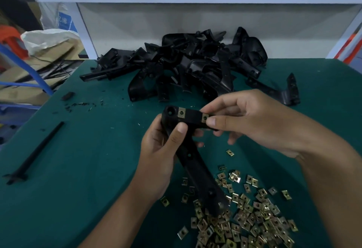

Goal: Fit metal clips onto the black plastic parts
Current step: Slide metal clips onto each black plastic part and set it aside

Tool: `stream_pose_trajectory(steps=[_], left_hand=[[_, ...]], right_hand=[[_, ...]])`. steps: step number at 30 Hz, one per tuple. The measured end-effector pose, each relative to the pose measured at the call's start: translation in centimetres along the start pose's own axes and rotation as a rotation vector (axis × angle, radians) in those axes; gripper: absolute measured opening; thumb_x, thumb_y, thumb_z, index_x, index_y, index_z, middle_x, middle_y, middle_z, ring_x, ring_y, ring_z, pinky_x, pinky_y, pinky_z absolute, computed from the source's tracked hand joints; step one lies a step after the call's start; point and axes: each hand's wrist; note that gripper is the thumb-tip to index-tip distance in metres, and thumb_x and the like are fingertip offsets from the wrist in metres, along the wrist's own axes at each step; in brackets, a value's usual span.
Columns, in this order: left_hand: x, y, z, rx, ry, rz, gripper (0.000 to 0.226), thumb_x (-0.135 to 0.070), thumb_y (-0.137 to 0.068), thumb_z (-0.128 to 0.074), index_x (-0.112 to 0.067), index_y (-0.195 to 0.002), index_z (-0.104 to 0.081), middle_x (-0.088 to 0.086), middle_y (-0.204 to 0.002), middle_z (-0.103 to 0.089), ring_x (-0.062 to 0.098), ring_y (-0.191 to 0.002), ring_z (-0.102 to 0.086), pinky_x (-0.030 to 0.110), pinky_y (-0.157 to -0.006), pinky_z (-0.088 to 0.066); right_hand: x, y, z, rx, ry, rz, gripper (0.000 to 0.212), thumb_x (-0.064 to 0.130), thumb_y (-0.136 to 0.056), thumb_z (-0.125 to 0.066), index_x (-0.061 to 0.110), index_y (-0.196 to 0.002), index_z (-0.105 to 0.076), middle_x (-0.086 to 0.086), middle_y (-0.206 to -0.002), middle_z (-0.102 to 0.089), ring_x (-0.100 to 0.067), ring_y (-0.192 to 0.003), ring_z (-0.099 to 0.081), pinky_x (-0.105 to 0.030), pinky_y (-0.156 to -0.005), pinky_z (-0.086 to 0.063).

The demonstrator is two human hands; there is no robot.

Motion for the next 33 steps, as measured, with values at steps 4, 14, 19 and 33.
stream_pose_trajectory(steps=[4,14,19,33], left_hand=[[-0.5,0.4,-0.5,0.033,-0.171,0.029,0.025,-0.041,-0.097,-0.059,-0.022,-0.105,-0.074,0.008,-0.102,-0.073,0.024,-0.096,-0.068,0.031,-0.082,-0.055],[-0.2,4.8,-9.2,0.428,-0.307,0.013,0.014,-0.044,-0.096,-0.064,-0.030,-0.095,-0.064,-0.018,-0.066,-0.058,-0.001,-0.058,-0.052,0.019,-0.053,-0.043],[2.8,9.3,-16.9,0.762,-0.286,0.137,0.013,-0.048,-0.092,-0.055,-0.036,-0.090,-0.059,-0.016,-0.078,-0.067,0.005,-0.070,-0.063,0.030,-0.072,-0.053],[7.8,18.5,-26.4,1.187,-0.549,0.210,0.056,-0.044,-0.100,-0.055,-0.033,-0.148,-0.027,-0.018,-0.149,-0.041,-0.002,-0.133,-0.042,0.023,-0.110,-0.037]], right_hand=[[-0.7,1.8,0.6,-0.157,-0.082,-0.025,0.011,0.032,-0.084,-0.071,0.034,-0.093,-0.078,0.006,-0.079,-0.075,-0.003,-0.074,-0.069,-0.021,-0.059,-0.053],[-3.3,16.9,0.8,-0.556,-0.311,-0.077,0.011,0.027,-0.080,-0.077,0.027,-0.091,-0.078,0.005,-0.067,-0.058,-0.008,-0.064,-0.058,-0.022,-0.054,-0.046],[-4.9,29.0,0.5,-0.881,-0.275,-0.172,0.016,0.030,-0.076,-0.083,0.027,-0.090,-0.076,0.003,-0.070,-0.056,-0.012,-0.059,-0.050,-0.020,-0.056,-0.044],[-13.4,48.8,0.0,-1.219,0.198,-1.064,0.026,0.038,-0.087,-0.076,0.027,-0.111,-0.071,0.004,-0.104,-0.070,-0.015,-0.093,-0.062,-0.033,-0.083,-0.050]])
Point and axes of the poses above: each hand's wrist, its own y-axis away from the middle knuckle, its own z-axis out of the back of the hand, x = y × z
